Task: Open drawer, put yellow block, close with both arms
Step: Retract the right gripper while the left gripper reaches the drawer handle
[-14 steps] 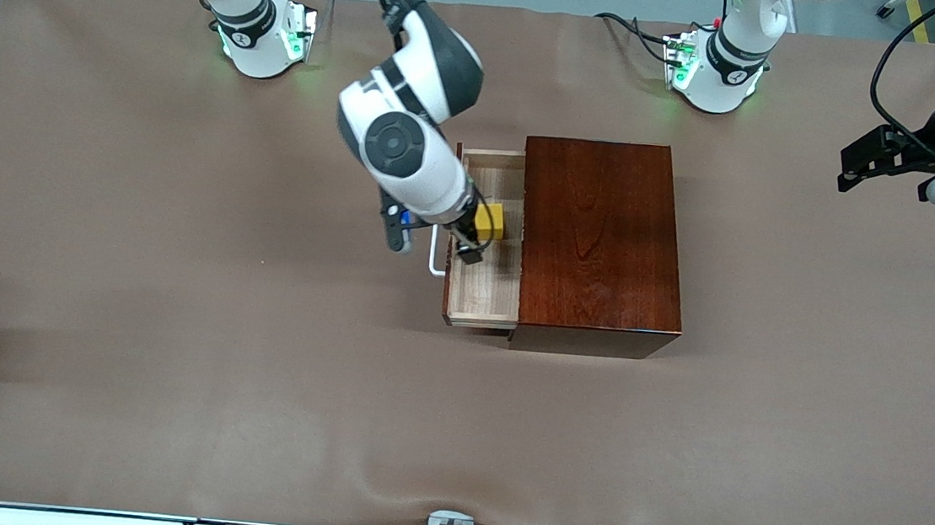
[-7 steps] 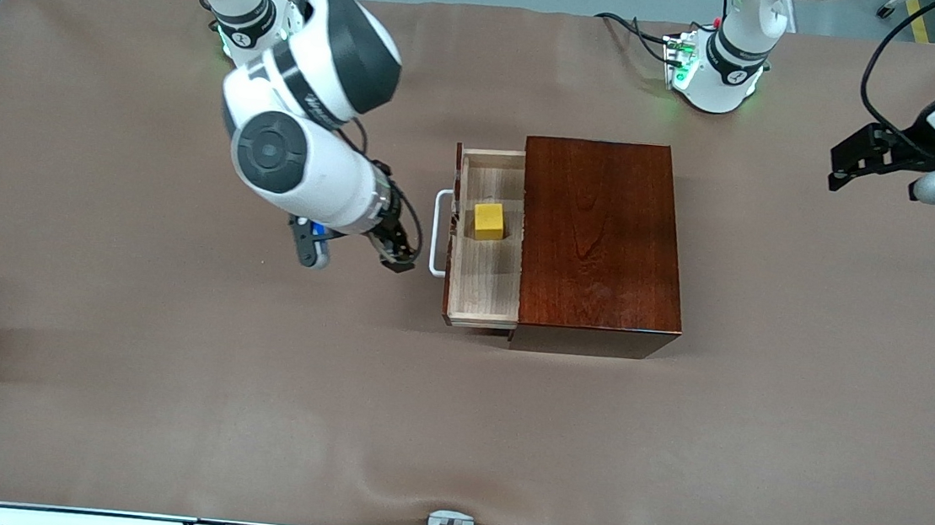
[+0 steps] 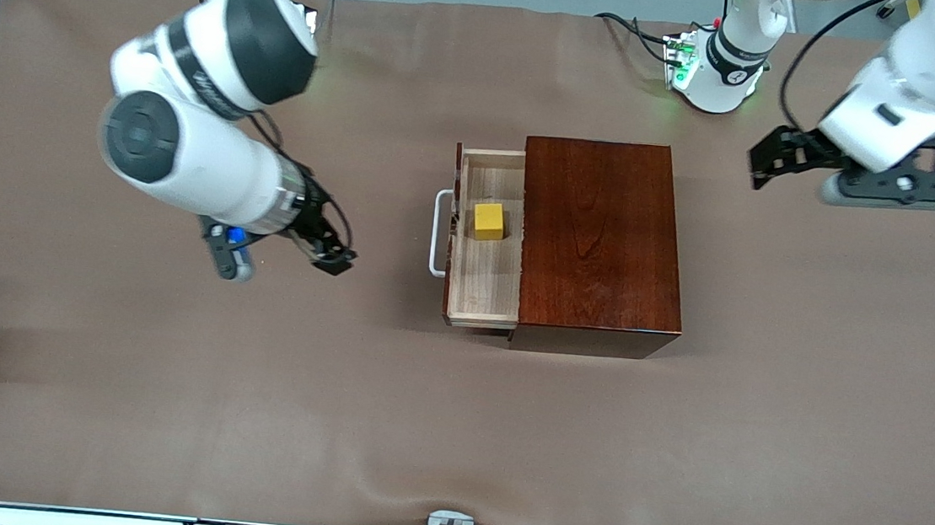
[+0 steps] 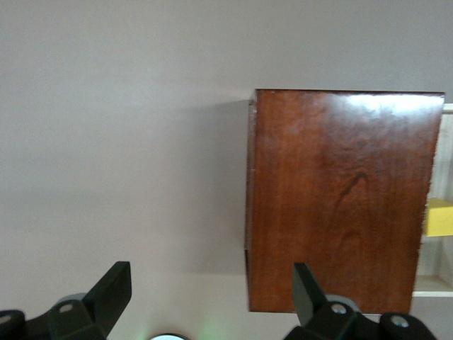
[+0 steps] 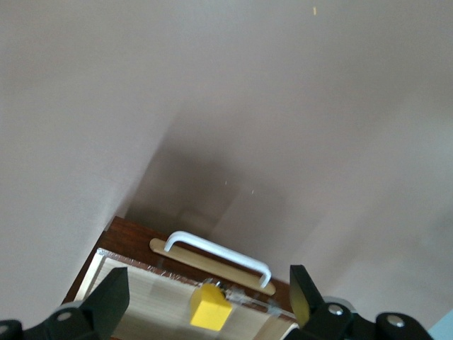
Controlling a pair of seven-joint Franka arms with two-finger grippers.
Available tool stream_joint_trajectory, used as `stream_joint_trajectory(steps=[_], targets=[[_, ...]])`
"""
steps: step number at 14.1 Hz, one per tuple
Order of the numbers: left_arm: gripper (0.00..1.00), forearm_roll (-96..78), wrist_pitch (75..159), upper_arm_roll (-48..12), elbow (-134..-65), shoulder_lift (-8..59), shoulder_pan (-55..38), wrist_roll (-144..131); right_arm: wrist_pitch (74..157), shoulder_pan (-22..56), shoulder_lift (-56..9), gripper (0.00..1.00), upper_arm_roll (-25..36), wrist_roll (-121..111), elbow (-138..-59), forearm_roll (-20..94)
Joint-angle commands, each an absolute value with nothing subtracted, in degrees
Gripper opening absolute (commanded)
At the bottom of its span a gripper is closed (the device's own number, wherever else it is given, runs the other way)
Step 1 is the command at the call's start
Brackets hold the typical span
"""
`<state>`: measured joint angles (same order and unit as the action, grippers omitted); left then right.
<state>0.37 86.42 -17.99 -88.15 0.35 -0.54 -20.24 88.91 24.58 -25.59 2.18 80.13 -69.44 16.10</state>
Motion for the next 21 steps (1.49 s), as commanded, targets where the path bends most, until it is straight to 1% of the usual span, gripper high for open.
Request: stream_joint_trajectory(steps=[1,5,10,11,14,16,18,19,21], targets=[[1.00,-0.17,86.13,-21.00,-84.38,5.08,-2.19,-28.18,85.97,21.02,-22.86,1.00,1.32,70.35,-69.61,14.94],[1.00,-0.18,87.44,-21.45,-80.87,11.15,-8.86,-38.82,83.85,16.53,-21.62,1.00,1.23,61.54,-69.61,14.68],[1.00,-0.09,95.51,-21.36,-79.63,17.30,-16.42,-51.21,81.31,12.31,-19.69,1.00,1.23,51.08,-69.52,14.68],[1.00,-0.09,97.97,-21.27,-79.72,18.79,-18.18,-54.72,80.43,11.52,-19.25,1.00,1.32,49.06,-69.52,14.59],[1.00,0.78,109.03,-20.83,-79.63,24.85,-24.58,-71.66,79.11,8.53,-17.93,1.00,1.23,42.65,-69.52,14.15],[1.00,2.81,116.25,-19.52,-77.27,28.64,-28.90,-83.79,78.05,7.30,-17.23,1.00,1.32,39.56,-69.52,13.98],[1.00,3.60,123.01,-18.81,-74.46,33.81,-32.41,-92.16,77.26,5.98,-16.27,1.00,1.23,35.88,-69.52,12.49],[1.00,5.00,126.70,-16.81,-73.57,35.66,-34.78,-95.94,76.91,5.80,-15.82,1.00,1.23,33.34,-69.52,11.00],[1.00,5.36,132.95,-10.84,-71.64,38.74,-41.10,-102.89,76.38,5.54,-14.77,1.00,1.32,28.67,-69.52,8.27]])
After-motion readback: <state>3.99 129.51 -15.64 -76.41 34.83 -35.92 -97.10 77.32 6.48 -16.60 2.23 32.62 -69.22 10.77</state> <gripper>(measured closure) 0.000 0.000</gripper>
